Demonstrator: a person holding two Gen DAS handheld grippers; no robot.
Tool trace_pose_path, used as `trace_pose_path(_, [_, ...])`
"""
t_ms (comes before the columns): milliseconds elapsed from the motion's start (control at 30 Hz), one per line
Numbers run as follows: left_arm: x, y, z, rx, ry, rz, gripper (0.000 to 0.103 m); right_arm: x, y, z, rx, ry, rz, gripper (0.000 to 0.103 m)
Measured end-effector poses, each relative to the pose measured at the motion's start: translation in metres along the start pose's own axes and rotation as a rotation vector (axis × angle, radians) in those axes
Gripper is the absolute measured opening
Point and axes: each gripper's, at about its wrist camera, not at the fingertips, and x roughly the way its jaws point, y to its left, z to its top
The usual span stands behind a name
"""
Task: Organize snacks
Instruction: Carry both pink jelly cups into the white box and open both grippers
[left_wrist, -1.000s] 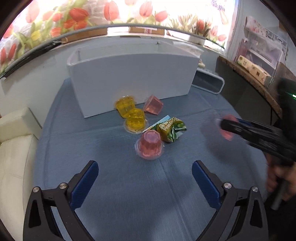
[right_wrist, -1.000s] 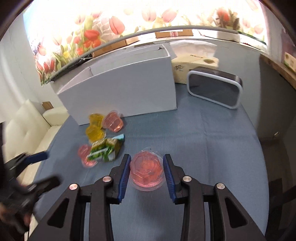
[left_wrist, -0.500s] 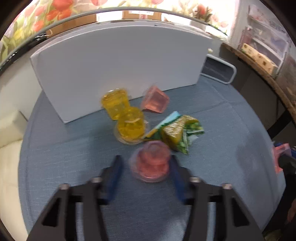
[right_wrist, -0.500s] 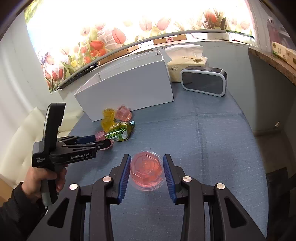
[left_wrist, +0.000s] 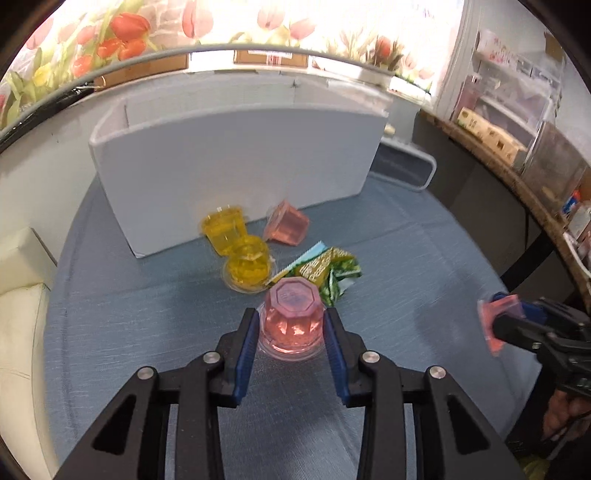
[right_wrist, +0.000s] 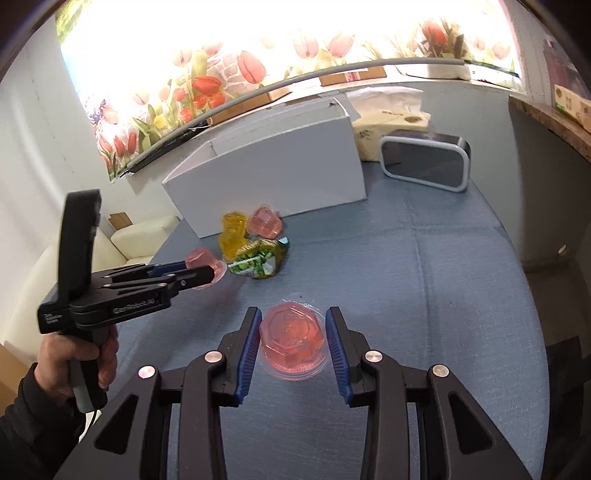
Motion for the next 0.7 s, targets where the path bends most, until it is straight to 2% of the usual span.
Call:
trace_pose_path(200, [-0.042, 0.004, 0.019, -0.02, -0.102, -0.023, 0.039, 0.003, 0.016, 0.029, -0.046, -0.025, 0.028, 0.039])
trace_pose_path(433, [-0.077, 0.019, 0.081, -0.017, -0.223, -0.008, 0.039, 0.016, 0.039, 0.106, -0.107, -0.091, 0.057, 0.039])
trace_pose_path(567, [-0.077, 0.035, 0.125, -0.025, -0.259, 0.0, 0.04, 0.038, 0.043, 0.164, -0.107, -0.115, 0.054, 0.039])
trace_pose_path(700, [-0.051, 0.057, 0.16, -0.056, -0.237, -0.006, 0.039, 0.067, 0.044, 0.208, -0.117, -0.101, 0.028, 0.039])
